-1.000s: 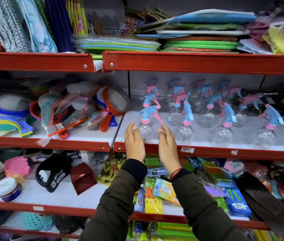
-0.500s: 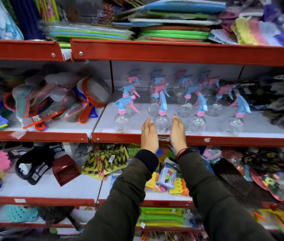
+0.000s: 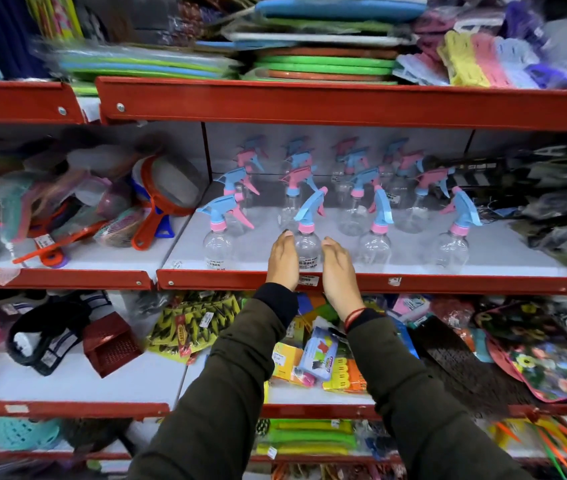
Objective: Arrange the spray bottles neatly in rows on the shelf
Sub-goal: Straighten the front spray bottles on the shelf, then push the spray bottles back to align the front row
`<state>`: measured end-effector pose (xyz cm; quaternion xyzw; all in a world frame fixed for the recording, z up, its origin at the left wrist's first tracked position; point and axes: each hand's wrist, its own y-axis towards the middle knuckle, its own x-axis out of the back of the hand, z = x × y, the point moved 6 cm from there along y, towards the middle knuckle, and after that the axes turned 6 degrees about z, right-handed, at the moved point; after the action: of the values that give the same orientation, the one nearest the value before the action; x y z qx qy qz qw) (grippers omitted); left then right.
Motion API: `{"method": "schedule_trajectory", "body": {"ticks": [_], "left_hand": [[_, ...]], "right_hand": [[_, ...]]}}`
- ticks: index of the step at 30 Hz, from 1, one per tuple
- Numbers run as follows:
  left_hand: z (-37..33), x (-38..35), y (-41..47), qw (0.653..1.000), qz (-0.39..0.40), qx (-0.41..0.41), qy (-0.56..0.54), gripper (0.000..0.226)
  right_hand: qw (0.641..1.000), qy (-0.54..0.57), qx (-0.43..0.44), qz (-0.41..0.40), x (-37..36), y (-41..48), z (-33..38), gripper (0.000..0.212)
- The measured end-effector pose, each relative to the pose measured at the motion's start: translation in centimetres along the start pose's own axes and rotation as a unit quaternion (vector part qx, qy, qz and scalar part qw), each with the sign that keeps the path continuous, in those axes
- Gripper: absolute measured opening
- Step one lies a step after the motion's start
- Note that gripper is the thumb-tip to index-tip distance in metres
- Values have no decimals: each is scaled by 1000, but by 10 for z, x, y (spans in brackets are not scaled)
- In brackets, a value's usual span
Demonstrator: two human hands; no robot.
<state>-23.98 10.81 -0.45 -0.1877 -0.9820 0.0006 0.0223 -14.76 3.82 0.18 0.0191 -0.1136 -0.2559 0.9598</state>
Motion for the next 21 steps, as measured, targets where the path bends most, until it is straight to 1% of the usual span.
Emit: {"method": "schedule_trajectory", "body": {"ticks": [2,4,7,11,13,16,21], "left_hand": [[-7,3,-12,999,-29,-22,11,55],[-4,5,-15,998,-54,-27,31,48],[1,1,-7,996,-49,-25,70,47],[-8,0,5,997,-46,-14,52,49],[-11,1,10,997,-40,-21,61,48],[-9,1,14,999,-31,-13,37,49],[-9,2,15,999,-19,-16,33,50]], "right_hand": [[1000,10,-7,-4,5,8,-1,47],[1000,10,-10,6,5,13,1,46],[999,15,-8,37,-2,15,3,43],[999,17,-7,38,-6,4,-1,49],[999,24,-5,39,-8,-3,-4,49],[999,20,2,41,-10,-8,-4,49],[999,9,4,42,-11,-10,-3,50]]}}
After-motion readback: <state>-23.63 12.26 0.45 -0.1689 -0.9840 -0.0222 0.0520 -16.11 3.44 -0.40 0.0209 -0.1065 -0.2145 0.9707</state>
